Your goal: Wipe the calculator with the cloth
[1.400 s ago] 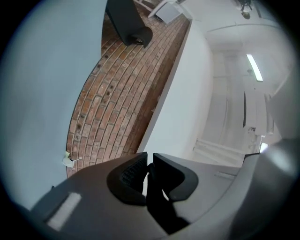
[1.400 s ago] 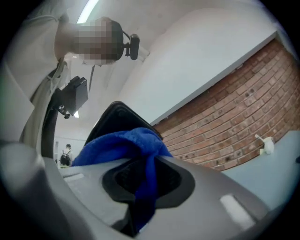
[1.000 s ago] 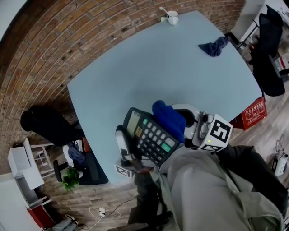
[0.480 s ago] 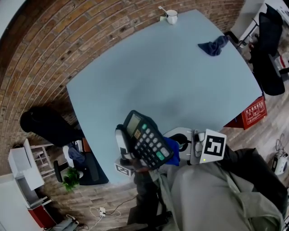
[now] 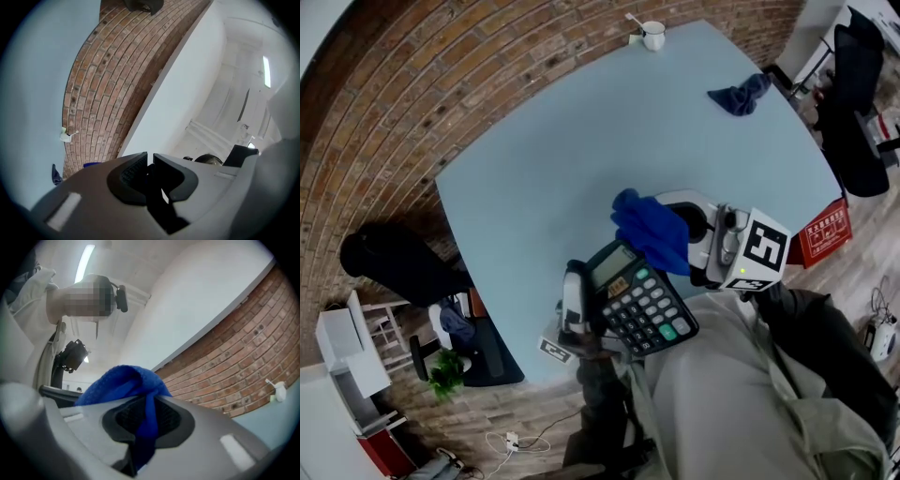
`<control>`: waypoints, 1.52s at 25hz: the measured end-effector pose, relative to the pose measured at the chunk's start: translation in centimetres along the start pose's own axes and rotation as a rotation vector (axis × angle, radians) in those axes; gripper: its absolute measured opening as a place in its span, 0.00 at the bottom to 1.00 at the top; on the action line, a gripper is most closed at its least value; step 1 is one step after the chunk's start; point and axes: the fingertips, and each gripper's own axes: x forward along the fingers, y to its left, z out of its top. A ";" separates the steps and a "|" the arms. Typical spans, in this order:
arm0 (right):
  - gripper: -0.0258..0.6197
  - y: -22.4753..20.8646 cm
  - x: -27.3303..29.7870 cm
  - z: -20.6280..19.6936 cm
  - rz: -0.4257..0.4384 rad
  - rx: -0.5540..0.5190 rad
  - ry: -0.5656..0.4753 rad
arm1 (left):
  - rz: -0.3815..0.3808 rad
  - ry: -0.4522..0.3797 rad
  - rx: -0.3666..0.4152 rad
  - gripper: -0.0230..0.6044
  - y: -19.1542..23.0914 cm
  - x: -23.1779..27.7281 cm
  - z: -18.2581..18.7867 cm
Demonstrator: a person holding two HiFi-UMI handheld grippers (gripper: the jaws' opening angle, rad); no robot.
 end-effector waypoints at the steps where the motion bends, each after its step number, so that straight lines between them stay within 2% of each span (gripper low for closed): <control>1: 0.12 0.3 0.3 -0.4 0.041 0.015 0.014 | -0.005 -0.001 -0.014 0.10 0.0 0.1 -0.3; 5: 0.12 3.8 1.4 -5.8 0.218 0.097 0.176 | -0.003 -0.016 -0.045 0.10 0.4 0.3 -0.9; 6: 0.12 4.3 1.5 -6.9 0.223 0.116 0.195 | 0.007 -0.016 -0.040 0.10 0.5 0.2 -1.0; 8: 0.12 3.9 1.3 -7.3 0.196 0.168 0.167 | 0.022 -0.028 -0.030 0.10 0.7 -0.1 -0.7; 10: 0.12 2.7 0.9 -6.1 0.153 0.189 0.107 | 0.033 -0.045 -0.017 0.10 0.8 -0.4 -0.1; 12: 0.12 1.3 0.0 -3.7 0.106 0.162 0.049 | 0.050 -0.064 0.009 0.10 0.8 -0.7 0.6; 14: 0.12 0.6 -1.1 -1.0 0.067 0.084 0.012 | 0.089 -0.075 0.060 0.10 1.0 -1.0 1.3; 16: 0.12 1.1 -1.8 0.8 0.050 -0.058 0.039 | 0.165 -0.041 0.164 0.10 1.6 -1.2 1.7; 18: 0.12 2.5 -1.4 0.6 0.049 -0.252 0.158 | 0.239 0.026 0.289 0.10 2.1 -1.0 1.5; 20: 0.12 3.9 -0.8 -2.0 0.048 -0.473 0.340 | 0.274 0.072 0.371 0.10 2.3 -0.6 0.8; 22: 0.12 5.3 -0.3 -4.4 0.058 -0.680 0.490 | 0.300 0.090 0.413 0.10 2.6 -0.5 0.3; 25: 0.12 7.8 0.4 -6.1 0.113 -0.951 0.603 | 0.339 0.088 0.433 0.10 3.0 -1.2 0.6; 26: 0.12 9.1 0.5 -6.5 0.159 -0.978 0.613 | 0.348 0.085 0.451 0.10 3.0 -1.5 0.9; 28: 0.12 12.0 0.6 -7.7 0.276 -0.948 0.611 | 0.375 0.101 0.528 0.10 2.9 -1.9 1.4; 30: 0.12 13.1 0.5 -8.5 0.323 -0.941 0.618 | 0.391 0.134 0.581 0.10 2.9 -2.0 1.2; 32: 0.12 10.6 0.5 -8.6 0.244 -0.966 0.649 | 0.391 0.157 0.596 0.11 2.8 -1.9 0.9; 36: 0.12 2.6 1.1 -7.0 -0.021 -0.987 0.705 | 0.407 0.208 0.653 0.11 2.9 -1.5 0.1; 38: 0.12 2.0 1.7 -6.8 -0.053 -0.990 0.708 | 0.416 0.176 0.654 0.11 2.9 -1.5 0.3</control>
